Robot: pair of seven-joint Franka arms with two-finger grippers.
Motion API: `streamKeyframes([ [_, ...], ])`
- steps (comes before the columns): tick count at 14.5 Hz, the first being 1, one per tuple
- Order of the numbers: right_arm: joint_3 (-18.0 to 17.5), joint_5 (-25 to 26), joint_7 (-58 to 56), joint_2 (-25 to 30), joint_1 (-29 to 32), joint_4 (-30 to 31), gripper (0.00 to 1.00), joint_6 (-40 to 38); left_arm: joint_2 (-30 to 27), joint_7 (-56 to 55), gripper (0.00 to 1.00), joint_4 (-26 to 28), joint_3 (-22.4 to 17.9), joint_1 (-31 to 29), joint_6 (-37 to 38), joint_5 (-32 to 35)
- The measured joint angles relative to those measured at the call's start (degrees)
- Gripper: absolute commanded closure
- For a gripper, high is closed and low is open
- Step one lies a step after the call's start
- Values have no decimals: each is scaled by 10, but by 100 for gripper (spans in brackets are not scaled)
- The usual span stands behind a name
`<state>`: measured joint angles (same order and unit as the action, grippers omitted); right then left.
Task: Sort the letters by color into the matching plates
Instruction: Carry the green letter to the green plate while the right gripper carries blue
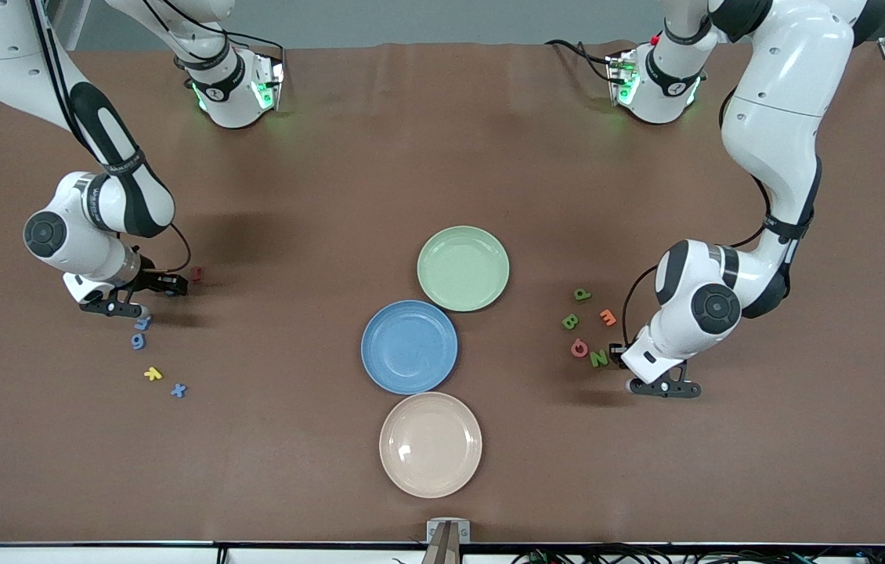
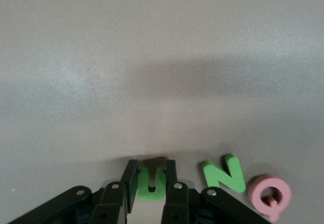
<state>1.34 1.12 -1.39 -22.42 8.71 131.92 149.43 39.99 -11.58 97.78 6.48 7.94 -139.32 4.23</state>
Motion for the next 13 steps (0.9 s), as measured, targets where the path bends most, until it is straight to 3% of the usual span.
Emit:
streamKeyframes([
  [6,-1,0,0,1,0,0,49,-2,-65,-113,86,-5,46,29,122,0],
  [10,-2,-1,0,4,0,-1,80,-8,-80,-249,87,-5,73,98,147,0],
  [13,-3,-1,0,5,0,-1,95,-11,-80,-348,87,-7,75,165,147,0],
])
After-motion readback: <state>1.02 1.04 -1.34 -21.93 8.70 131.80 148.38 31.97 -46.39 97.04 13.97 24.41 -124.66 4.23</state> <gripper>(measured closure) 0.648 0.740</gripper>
